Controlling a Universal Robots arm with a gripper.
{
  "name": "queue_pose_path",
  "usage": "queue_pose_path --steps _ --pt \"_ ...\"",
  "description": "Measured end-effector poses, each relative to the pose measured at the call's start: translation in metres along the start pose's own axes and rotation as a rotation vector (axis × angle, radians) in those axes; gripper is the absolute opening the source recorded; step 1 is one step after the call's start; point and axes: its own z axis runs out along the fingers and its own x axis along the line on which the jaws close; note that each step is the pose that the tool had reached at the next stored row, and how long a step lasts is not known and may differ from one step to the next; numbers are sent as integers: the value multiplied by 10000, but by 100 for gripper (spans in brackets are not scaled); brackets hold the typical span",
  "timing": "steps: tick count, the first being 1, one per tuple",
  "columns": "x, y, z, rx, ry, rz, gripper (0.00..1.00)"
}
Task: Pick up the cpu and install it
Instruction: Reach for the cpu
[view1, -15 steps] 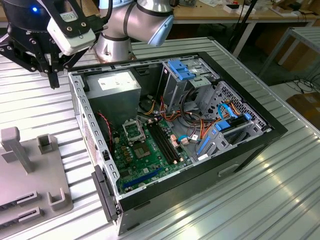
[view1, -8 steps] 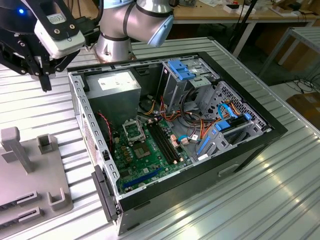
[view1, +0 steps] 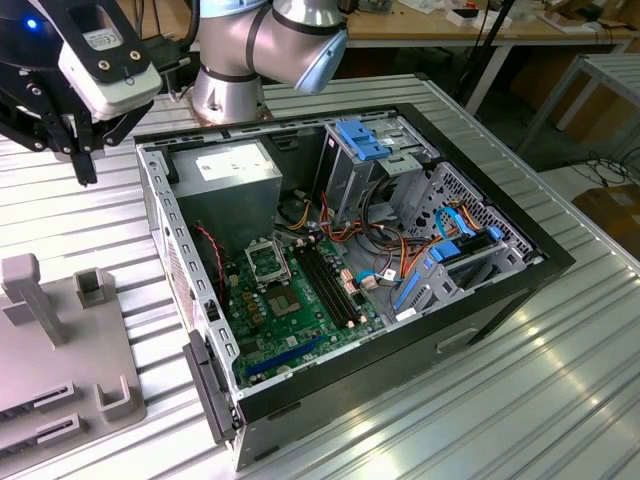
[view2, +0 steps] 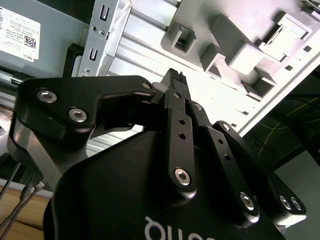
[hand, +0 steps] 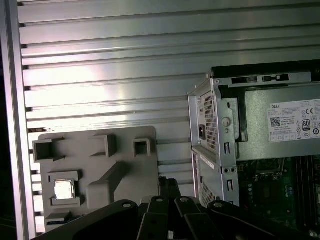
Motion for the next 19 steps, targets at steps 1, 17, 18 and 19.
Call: queue_pose_path --steps 1,17,18,19 --pt "0 0 0 -1 -1 0 11" --pt "96 -7 1 0 0 0 11" --pt "106 -8 1 -1 -1 0 11" --pt "119 -9 1 -1 -1 -1 11"
